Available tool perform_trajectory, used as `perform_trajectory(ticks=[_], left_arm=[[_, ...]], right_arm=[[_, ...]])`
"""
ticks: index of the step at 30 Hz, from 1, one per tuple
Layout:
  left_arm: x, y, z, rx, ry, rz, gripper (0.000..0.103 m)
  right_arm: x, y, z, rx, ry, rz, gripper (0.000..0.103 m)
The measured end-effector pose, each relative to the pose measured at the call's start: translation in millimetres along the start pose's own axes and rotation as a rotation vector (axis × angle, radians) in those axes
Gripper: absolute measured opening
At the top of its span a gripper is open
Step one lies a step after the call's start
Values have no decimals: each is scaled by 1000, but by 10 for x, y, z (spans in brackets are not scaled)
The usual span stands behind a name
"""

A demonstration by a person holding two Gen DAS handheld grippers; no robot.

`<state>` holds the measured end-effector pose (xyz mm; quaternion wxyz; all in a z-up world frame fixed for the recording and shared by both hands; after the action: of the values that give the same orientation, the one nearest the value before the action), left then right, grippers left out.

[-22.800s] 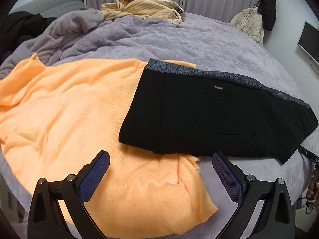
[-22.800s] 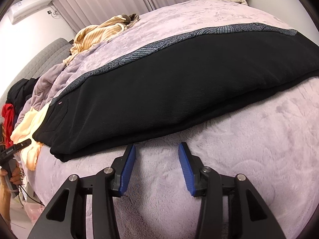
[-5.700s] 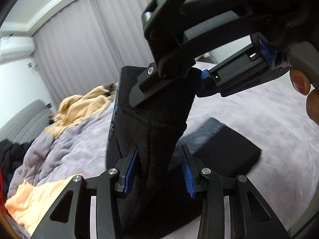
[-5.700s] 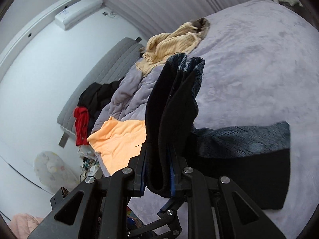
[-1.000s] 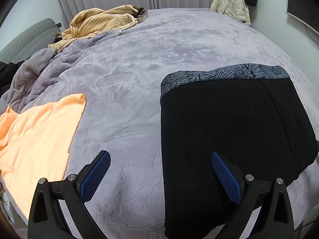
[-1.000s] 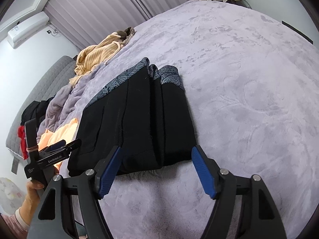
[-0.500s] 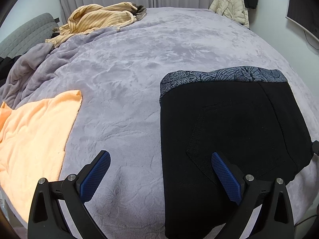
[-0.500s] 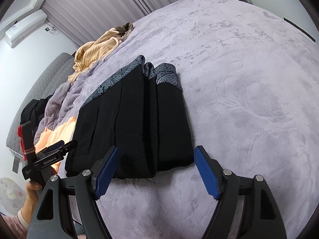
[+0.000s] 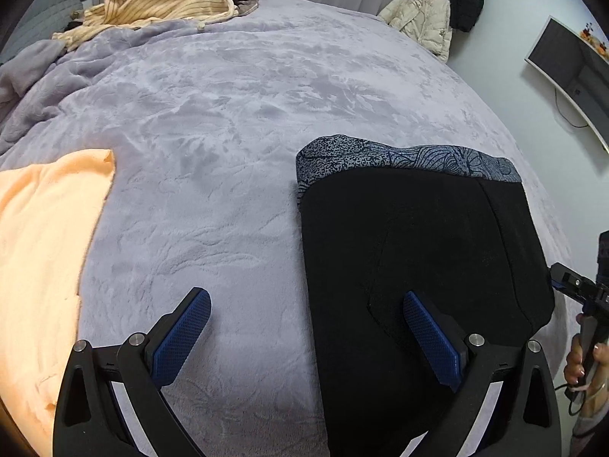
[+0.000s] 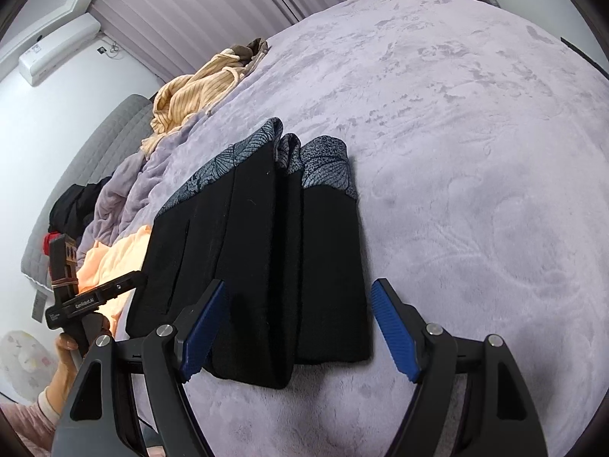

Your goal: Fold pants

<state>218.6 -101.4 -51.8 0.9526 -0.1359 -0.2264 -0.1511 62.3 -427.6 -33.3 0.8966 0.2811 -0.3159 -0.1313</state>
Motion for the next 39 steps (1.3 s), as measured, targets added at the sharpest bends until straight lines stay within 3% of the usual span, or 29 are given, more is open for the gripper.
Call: perform_trajectory(ticks=[7,9,13,17,20,23,25,29,34,39], left_arm=[[47,-147,-282,-256,97,-17,102],[84,-224,-380,-291,125,-21,102],[142,-382,-466,-284,134,-74,102],[157,-371,-523,-295,159,-51,102],[139,-367,-497,-305,135,-40,102],[113,-399,-403,-324,111,-27,101],[102,-442,-282,-376,100,-2,101],[138,-564,20,-405,58,1,101],[105,-612,430,-429,16,-25,101],[0,-356,800,-440,-5,6,101]], right_arm=[[243,-141,-245,143,119,-27,83],[313,-198,-323,189,164,-32,83],[341,-406,-601,256,246,-119,81],[325,-440,-718,274,213,-165,81],[303,-415,-711,259,203,-154,80],[281,-374,-672,261,182,-191,71],[271,-277,-637,243,167,-197,66],[295,-52,-455,249,110,-197,53],[241,255,-254,304,100,-215,53],[156,577,-148,374,102,-223,53]])
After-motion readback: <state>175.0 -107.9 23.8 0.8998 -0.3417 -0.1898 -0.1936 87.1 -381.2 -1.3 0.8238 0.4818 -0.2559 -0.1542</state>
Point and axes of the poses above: each gripper's, at about its wrist camera, not at the fingertips, and z roughly against the way its jaws point, y to its left, x to its top, the point moved 3 cm from there along -z, roughly the way its jaws point, and after that the axes turned 6 degrees about x, right-handed, at the moved point
